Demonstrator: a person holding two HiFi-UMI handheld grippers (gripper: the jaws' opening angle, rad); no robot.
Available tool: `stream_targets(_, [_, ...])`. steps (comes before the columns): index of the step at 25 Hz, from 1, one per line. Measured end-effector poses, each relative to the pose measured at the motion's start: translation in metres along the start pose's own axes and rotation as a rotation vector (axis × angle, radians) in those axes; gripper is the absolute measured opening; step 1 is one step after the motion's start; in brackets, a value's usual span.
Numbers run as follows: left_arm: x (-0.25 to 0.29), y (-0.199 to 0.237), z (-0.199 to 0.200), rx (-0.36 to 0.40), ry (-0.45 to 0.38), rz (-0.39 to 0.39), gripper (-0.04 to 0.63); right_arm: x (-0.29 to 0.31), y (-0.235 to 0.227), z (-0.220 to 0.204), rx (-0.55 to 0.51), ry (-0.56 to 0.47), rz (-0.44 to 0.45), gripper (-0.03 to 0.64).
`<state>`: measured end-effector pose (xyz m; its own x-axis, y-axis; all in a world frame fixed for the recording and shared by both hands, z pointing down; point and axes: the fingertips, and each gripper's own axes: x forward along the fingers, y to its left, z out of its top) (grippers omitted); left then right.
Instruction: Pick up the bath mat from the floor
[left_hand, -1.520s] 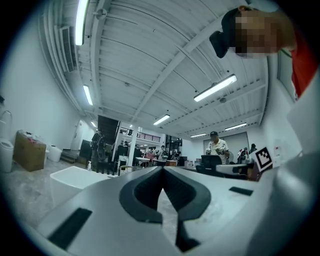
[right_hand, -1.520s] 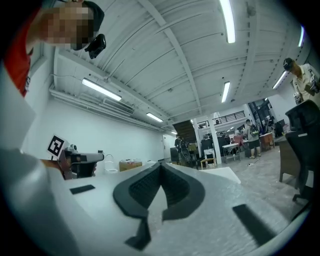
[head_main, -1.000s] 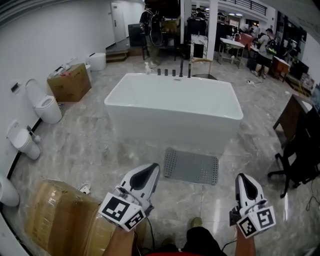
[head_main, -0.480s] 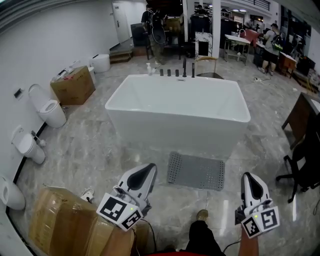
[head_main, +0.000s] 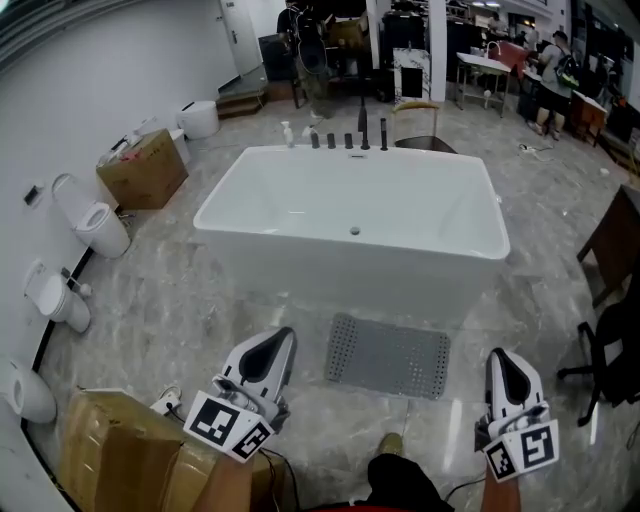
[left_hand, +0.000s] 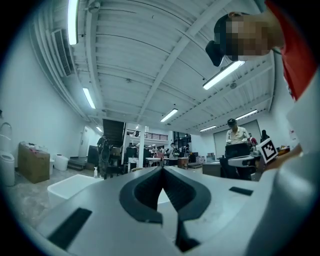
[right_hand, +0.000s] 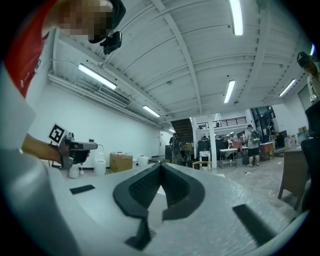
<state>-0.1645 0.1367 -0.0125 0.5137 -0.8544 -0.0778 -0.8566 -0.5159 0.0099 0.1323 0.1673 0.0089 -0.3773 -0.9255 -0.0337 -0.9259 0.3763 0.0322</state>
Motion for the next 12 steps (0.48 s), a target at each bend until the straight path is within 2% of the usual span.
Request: stream_targets(12, [0.112, 0.014, -0.038, 0.01, 0.058, 0.082, 0.009, 0.079, -0.089, -0.044, 0.049, 0.066, 0.038, 0.003])
